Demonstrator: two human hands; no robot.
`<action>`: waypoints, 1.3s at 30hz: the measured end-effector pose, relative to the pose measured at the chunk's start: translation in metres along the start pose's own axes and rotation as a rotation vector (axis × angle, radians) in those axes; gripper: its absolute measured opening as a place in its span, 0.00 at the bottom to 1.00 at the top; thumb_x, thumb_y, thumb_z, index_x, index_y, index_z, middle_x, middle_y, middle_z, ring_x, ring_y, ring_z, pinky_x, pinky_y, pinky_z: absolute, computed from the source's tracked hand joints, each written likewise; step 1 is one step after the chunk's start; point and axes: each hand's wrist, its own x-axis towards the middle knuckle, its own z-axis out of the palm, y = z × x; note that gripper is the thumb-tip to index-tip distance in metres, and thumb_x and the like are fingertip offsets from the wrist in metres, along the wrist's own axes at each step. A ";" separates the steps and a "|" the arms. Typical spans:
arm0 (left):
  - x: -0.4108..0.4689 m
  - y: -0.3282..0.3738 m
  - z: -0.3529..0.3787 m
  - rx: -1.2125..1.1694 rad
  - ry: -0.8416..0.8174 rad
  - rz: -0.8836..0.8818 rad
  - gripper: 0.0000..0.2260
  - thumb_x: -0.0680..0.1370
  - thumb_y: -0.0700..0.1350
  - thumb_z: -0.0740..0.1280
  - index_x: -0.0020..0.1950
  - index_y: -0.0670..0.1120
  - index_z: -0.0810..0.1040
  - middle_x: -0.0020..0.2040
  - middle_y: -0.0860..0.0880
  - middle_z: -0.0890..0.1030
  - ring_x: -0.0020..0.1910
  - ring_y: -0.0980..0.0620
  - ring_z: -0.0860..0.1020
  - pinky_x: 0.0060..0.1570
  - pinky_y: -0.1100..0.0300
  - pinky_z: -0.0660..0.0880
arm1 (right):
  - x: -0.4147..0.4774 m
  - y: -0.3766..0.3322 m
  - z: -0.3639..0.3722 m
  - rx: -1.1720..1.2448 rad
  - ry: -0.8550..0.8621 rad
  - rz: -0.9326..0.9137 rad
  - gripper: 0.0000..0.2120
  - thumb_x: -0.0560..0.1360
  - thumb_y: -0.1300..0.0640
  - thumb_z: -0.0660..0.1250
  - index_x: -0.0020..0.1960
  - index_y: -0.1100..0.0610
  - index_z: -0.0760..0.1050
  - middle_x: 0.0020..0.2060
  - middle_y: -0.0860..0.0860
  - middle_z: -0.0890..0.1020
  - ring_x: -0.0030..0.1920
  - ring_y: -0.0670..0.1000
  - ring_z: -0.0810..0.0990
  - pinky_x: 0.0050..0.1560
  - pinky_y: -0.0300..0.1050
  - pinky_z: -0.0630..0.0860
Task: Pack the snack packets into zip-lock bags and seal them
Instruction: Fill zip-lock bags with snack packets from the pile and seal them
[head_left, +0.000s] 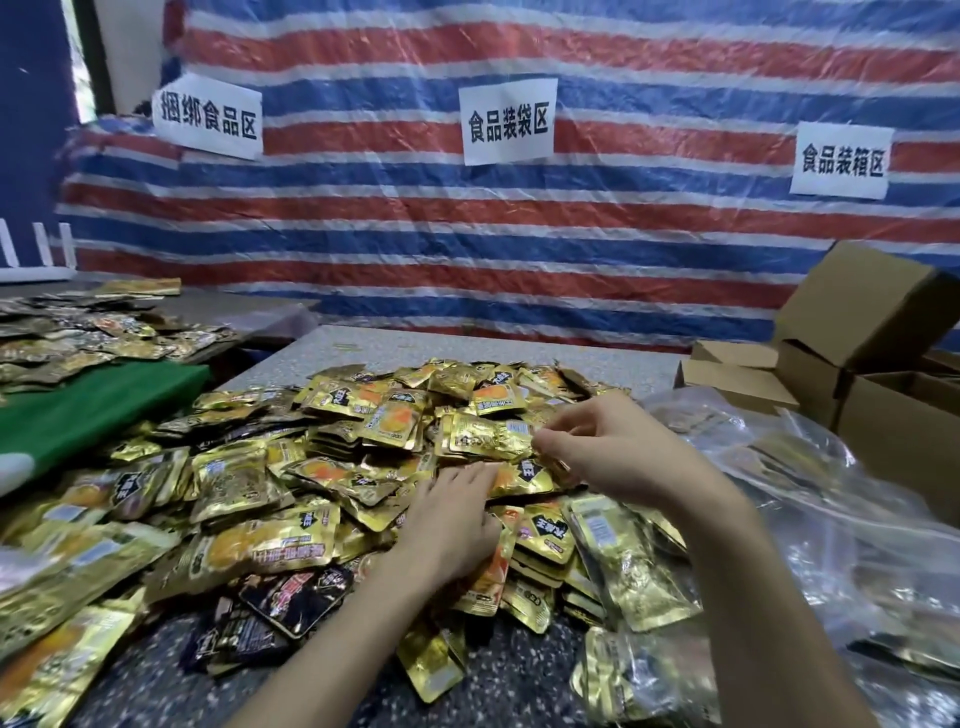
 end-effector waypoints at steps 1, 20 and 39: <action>0.001 0.000 0.001 0.016 0.049 -0.008 0.28 0.78 0.46 0.61 0.78 0.53 0.62 0.75 0.54 0.68 0.72 0.51 0.66 0.74 0.49 0.59 | 0.000 0.000 -0.001 -0.002 -0.004 -0.001 0.12 0.81 0.50 0.65 0.55 0.55 0.82 0.46 0.50 0.85 0.44 0.49 0.83 0.44 0.46 0.79; -0.119 -0.068 -0.120 0.017 0.047 -0.223 0.19 0.79 0.54 0.65 0.70 0.56 0.72 0.68 0.55 0.75 0.62 0.55 0.74 0.62 0.53 0.74 | -0.009 -0.014 0.006 0.021 -0.182 -0.044 0.12 0.80 0.47 0.65 0.56 0.54 0.80 0.46 0.49 0.85 0.44 0.49 0.84 0.40 0.40 0.76; -0.254 -0.197 -0.153 0.260 0.178 -0.870 0.17 0.78 0.49 0.68 0.30 0.49 0.72 0.25 0.55 0.74 0.27 0.51 0.74 0.33 0.61 0.69 | -0.027 -0.032 0.005 -0.065 -0.240 -0.171 0.10 0.78 0.44 0.65 0.51 0.49 0.80 0.45 0.47 0.85 0.42 0.46 0.85 0.46 0.43 0.81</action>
